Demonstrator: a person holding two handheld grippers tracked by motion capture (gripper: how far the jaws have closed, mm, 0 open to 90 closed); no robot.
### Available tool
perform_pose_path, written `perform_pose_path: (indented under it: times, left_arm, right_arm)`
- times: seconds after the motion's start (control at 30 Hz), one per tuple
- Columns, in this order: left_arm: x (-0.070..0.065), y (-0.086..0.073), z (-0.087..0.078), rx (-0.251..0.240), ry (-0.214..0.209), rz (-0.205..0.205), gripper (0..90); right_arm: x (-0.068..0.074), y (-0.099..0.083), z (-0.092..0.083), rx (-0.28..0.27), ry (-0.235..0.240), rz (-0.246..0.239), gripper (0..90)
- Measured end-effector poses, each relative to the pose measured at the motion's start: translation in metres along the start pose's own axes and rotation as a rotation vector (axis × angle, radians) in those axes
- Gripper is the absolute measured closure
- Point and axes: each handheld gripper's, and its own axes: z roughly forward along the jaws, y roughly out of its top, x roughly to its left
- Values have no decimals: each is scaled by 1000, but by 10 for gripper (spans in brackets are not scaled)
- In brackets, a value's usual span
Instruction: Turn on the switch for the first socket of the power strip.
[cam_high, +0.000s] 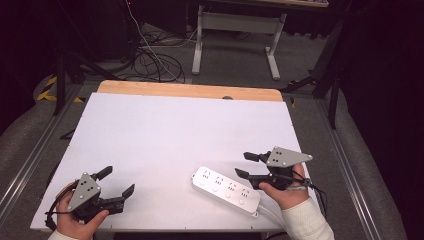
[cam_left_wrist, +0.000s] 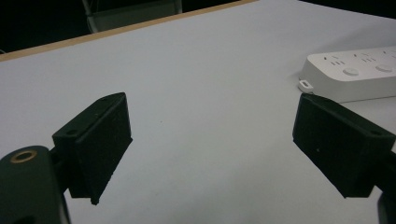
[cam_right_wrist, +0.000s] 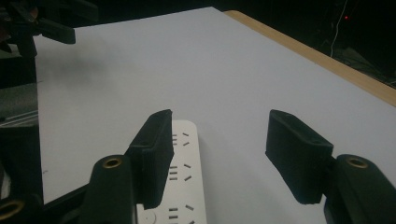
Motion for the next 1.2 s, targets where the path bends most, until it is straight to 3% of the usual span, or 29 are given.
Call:
perform_pose_path:
  times: [0.17, 0.4, 0.5, 0.57, 0.67, 0.77, 1.0, 1.2]
  left_arm:
    - [0, 0, 0, -1, -1, 1, 120]
    - [-1, 0, 0, 2, -12, -5, 122]
    - [-1, 0, 0, 2, -14, -5, 123]
    - [-1, 0, 0, 3, -13, -5, 125]
    - [-2, 0, 0, 4, -16, -4, 125]
    - [-2, 0, 0, 3, -15, -4, 125]
    - [-2, 0, 0, 1, -22, -10, 125]
    - [-2, 0, 0, 10, -21, -8, 130]
  right_arm:
    - [4, 5, 9, 16, 28, -17, 443]
    - [7, 10, 17, 56, 84, -25, 558]
    - [7, 11, 14, 67, 103, -6, 642]
    - [7, 12, 11, 81, 97, -18, 716]
    - [7, 12, 8, 112, 135, -21, 850]
    - [8, 12, 7, 156, 163, -26, 900]
    - [12, 11, 10, 304, 126, -69, 900]
    - [13, 6, 15, 413, 139, -80, 900]
